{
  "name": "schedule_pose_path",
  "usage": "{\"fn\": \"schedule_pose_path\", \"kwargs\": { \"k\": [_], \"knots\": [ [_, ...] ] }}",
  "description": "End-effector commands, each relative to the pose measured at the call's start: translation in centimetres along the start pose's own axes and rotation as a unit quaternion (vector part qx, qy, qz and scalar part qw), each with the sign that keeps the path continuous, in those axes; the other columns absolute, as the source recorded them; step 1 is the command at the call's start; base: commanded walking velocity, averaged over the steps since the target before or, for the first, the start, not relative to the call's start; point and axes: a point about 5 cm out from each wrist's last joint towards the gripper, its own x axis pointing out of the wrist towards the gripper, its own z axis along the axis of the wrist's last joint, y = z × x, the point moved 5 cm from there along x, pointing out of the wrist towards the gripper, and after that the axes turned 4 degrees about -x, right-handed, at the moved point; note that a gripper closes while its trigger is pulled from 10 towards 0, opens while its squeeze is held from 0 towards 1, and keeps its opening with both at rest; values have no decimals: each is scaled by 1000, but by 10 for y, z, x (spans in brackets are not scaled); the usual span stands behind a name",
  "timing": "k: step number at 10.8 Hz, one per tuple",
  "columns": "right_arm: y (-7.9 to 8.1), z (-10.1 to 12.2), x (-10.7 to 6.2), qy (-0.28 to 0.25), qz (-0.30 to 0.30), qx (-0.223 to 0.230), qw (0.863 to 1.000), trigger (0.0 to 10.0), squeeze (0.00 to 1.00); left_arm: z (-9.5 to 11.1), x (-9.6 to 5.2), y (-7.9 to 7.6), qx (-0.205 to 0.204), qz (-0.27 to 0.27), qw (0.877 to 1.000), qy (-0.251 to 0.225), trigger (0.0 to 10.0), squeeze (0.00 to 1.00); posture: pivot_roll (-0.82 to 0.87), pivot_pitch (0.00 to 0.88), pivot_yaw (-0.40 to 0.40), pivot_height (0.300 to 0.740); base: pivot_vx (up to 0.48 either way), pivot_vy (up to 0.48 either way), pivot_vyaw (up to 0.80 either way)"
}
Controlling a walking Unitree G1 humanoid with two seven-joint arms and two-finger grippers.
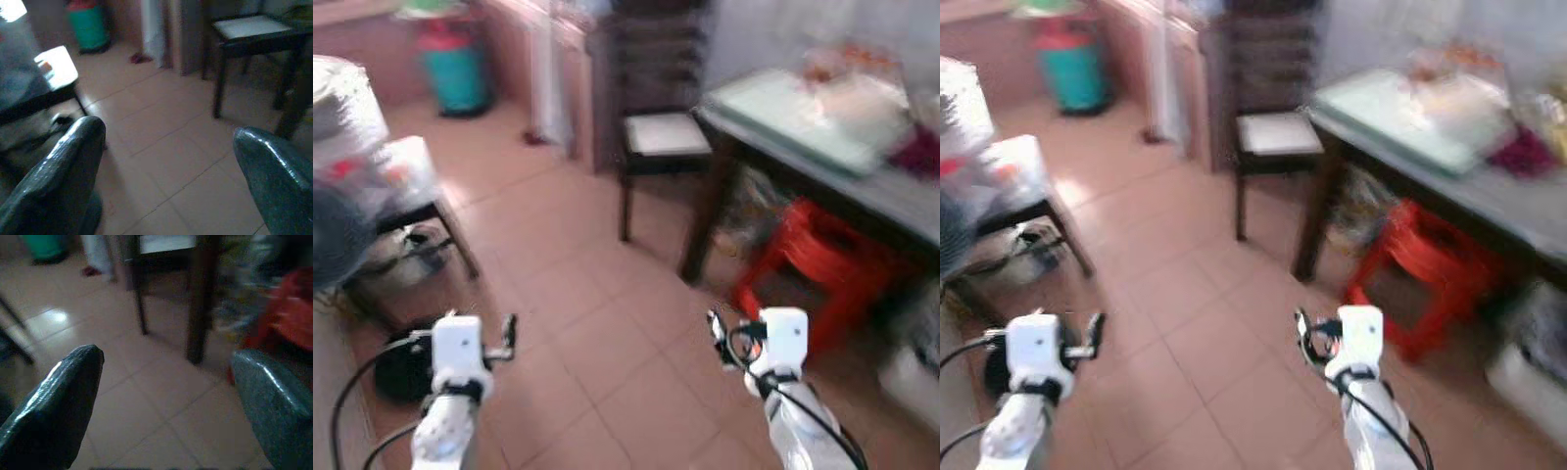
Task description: Setting the table
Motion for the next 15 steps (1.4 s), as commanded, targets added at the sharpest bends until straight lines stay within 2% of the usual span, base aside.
{"fn": "schedule_pose_path", "kwargs": {
  "k": [1, 3, 8, 14, 15],
  "knots": [
    [-11, 1, 3, -1, -12, -10, 1000, 10000, 0, 6, 8, -15, -6, -15, 1000, -12, 10000, 0, -31, 60, 22, 740, 0, 0, -800],
    [-12, 6, 10, -8, -9, -13, 1000, 10000, 0, 9, 12, -17, -7, -8, 1000, -22, 10000, 0, -26, 46, 11, 740, 0, 0, -800],
    [-12, 8, 11, -13, -4, -20, 1000, 10000, 0, 6, 12, -17, -18, 7, 999, -25, 10000, 0, -31, 59, -2, 740, 0, 0, -800],
    [-8, 2, 6, -10, -9, -9, 1000, 10000, 0, 9, 12, -24, -29, -30, 999, -25, 10000, 0, -30, 82, 25, 740, 0, 0, 0],
    [-7, 2, 6, -11, -9, -11, 1000, 10000, 0, 11, 10, -28, -29, -45, 998, -28, 10000, 0, -29, 86, 28, 740, 341, 0, 0]
  ]
}}
